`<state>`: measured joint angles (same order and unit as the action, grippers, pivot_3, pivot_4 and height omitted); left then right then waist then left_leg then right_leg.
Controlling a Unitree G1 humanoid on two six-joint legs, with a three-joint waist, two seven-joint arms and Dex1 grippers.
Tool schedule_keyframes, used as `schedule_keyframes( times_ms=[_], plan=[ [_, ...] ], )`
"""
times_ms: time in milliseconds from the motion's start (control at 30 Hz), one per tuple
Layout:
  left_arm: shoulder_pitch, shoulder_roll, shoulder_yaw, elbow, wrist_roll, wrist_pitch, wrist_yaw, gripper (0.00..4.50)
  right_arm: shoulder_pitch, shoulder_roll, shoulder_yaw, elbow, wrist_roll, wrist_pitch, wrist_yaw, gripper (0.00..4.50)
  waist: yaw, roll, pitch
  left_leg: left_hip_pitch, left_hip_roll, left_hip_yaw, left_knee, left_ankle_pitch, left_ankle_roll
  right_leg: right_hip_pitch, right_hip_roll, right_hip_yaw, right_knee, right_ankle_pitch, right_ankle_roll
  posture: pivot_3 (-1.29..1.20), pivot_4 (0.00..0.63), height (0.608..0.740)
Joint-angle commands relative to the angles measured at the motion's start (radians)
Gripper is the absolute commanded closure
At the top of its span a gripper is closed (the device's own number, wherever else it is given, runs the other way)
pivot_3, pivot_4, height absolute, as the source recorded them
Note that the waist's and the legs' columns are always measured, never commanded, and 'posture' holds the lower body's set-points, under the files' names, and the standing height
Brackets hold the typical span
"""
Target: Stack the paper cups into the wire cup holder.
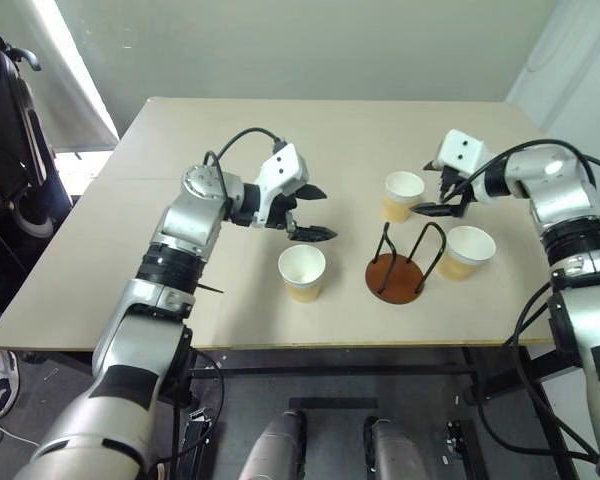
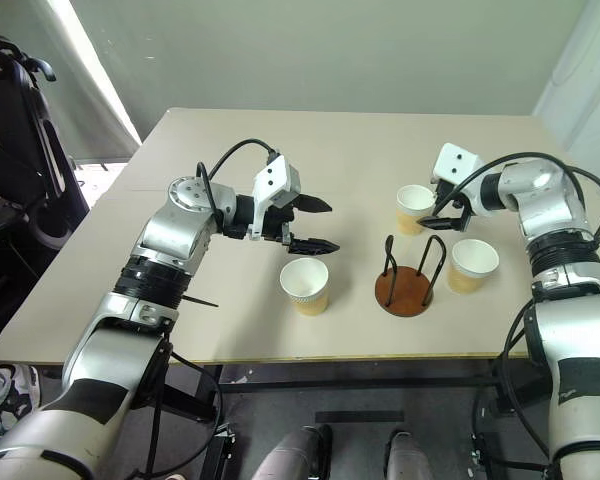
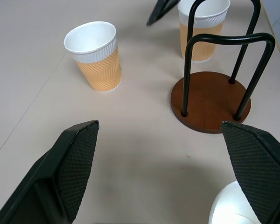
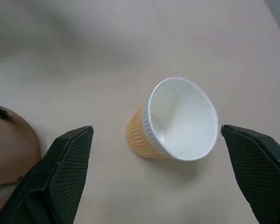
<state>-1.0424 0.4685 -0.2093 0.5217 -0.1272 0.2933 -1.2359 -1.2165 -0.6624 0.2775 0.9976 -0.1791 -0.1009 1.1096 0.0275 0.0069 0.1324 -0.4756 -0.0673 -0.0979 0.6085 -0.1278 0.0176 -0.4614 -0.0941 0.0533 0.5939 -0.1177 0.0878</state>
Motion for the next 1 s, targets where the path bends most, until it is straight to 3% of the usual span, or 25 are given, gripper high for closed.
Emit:
schedule_keyframes(
  times_ms=[33, 500, 633, 933, 1000],
  plan=[
    [-0.002, 0.008, 0.026, -0.044, -0.013, 0.009, 0.007, 0.00, -0.052, 0.009, 0.019, 0.054, -0.060, -0.074, -0.053, 0.05, 0.000, 0.000, 0.000, 0.000, 0.000, 0.000, 0.000, 0.000, 0.000, 0.000, 0.000, 0.000, 0.000, 0.000, 0.000, 0.00, 0.150, 0.740],
    [0.011, 0.010, 0.024, -0.067, -0.012, 0.022, 0.013, 0.00, -0.095, 0.104, 0.083, 0.203, -0.214, -0.164, -0.213, 0.05, -0.002, 0.000, 0.000, 0.000, 0.002, 0.001, 0.000, -0.001, -0.002, -0.001, 0.000, -0.001, 0.000, 0.001, -0.003, 0.00, 0.150, 0.740],
    [0.016, 0.011, 0.023, -0.075, -0.010, 0.026, 0.015, 0.00, -0.098, 0.122, 0.100, 0.223, -0.248, -0.177, -0.235, 0.92, -0.001, 0.000, 0.000, 0.000, 0.003, 0.001, 0.000, -0.001, -0.002, -0.001, 0.000, -0.002, 0.000, 0.001, -0.004, 0.00, 0.150, 0.740],
    [0.019, 0.008, 0.016, -0.069, -0.008, 0.020, 0.015, 0.00, -0.096, 0.135, 0.076, 0.221, -0.238, -0.171, -0.190, 4.21, -0.001, 0.000, 0.000, 0.000, 0.003, 0.001, 0.000, -0.001, -0.002, -0.001, 0.000, -0.002, 0.000, 0.002, -0.005, 0.00, 0.150, 0.740],
    [0.017, 0.005, 0.014, -0.061, -0.006, 0.015, 0.014, 0.00, -0.101, 0.126, 0.059, 0.210, -0.217, -0.164, -0.155, 4.47, -0.001, 0.000, 0.000, 0.000, 0.003, 0.001, 0.000, -0.002, -0.002, -0.001, 0.001, -0.002, 0.000, 0.002, -0.005, 0.00, 0.150, 0.740]
  ],
)
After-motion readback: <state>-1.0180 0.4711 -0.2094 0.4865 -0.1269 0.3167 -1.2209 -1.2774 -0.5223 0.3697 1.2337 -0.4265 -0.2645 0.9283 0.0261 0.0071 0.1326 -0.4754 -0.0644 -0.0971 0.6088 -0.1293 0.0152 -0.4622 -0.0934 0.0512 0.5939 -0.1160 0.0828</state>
